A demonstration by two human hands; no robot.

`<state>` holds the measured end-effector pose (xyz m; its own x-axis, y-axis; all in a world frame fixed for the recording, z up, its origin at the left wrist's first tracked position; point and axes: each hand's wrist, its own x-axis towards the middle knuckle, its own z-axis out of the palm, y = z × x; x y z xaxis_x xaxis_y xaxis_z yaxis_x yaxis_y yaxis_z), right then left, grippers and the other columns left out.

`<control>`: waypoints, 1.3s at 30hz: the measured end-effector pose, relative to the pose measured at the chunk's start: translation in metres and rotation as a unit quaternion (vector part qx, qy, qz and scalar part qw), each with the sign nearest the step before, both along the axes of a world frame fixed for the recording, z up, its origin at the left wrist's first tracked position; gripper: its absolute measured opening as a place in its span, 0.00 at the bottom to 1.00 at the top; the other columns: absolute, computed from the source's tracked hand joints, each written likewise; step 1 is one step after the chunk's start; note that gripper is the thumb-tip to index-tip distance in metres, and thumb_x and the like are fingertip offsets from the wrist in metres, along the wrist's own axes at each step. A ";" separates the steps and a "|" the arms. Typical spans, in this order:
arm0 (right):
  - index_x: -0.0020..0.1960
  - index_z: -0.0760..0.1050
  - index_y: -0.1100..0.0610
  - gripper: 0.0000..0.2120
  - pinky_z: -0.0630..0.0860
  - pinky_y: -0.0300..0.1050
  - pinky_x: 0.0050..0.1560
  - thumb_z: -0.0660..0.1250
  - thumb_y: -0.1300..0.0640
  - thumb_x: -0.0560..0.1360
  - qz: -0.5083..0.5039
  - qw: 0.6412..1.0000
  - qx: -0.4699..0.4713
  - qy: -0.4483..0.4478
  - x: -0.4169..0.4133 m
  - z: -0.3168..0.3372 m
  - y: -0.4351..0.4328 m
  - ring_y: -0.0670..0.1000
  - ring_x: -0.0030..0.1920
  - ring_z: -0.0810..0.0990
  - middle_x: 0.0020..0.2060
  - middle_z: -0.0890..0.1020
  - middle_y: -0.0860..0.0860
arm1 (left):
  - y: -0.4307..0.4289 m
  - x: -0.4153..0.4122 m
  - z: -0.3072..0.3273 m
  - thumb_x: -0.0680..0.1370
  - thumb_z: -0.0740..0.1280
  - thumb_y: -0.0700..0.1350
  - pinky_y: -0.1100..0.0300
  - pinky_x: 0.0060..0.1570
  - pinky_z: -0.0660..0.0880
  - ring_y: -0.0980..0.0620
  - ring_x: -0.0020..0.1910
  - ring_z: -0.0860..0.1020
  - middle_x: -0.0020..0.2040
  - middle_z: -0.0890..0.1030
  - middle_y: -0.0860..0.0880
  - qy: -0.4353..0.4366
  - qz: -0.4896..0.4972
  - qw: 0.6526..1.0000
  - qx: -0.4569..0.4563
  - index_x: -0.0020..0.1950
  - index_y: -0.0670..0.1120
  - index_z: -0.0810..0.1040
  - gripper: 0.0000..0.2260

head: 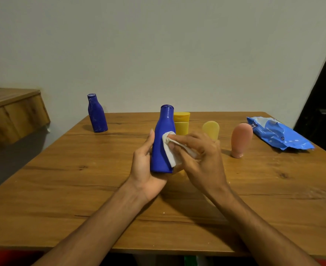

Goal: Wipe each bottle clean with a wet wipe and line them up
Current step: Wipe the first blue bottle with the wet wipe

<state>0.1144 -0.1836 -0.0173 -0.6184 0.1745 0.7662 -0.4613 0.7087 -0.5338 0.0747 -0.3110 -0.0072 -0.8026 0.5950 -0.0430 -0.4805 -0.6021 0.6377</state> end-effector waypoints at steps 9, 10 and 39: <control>0.57 0.81 0.48 0.16 0.61 0.31 0.52 0.62 0.45 0.74 0.046 0.994 0.094 -0.030 0.007 -0.001 -0.008 0.40 0.47 0.72 0.47 0.83 0.45 | -0.007 -0.007 0.004 0.78 0.64 0.59 0.51 0.56 0.74 0.47 0.49 0.79 0.51 0.81 0.44 -0.016 0.018 1.000 0.005 0.67 0.41 0.76 0.26; 0.57 0.81 0.47 0.16 0.63 0.37 0.51 0.62 0.44 0.75 0.058 0.993 0.096 -0.037 0.007 -0.001 -0.008 0.40 0.47 0.72 0.46 0.83 0.44 | -0.008 -0.009 0.005 0.78 0.64 0.59 0.50 0.55 0.75 0.47 0.49 0.80 0.51 0.81 0.44 -0.014 0.024 1.000 0.005 0.67 0.41 0.76 0.26; 0.57 0.83 0.52 0.11 0.77 0.40 0.45 0.69 0.53 0.76 0.186 0.976 0.065 -0.096 0.006 0.005 -0.003 0.44 0.47 0.80 0.47 0.83 0.44 | -0.008 -0.015 -0.002 0.77 0.65 0.59 0.48 0.61 0.74 0.46 0.51 0.80 0.53 0.81 0.43 -0.001 0.037 0.999 -0.020 0.66 0.39 0.76 0.28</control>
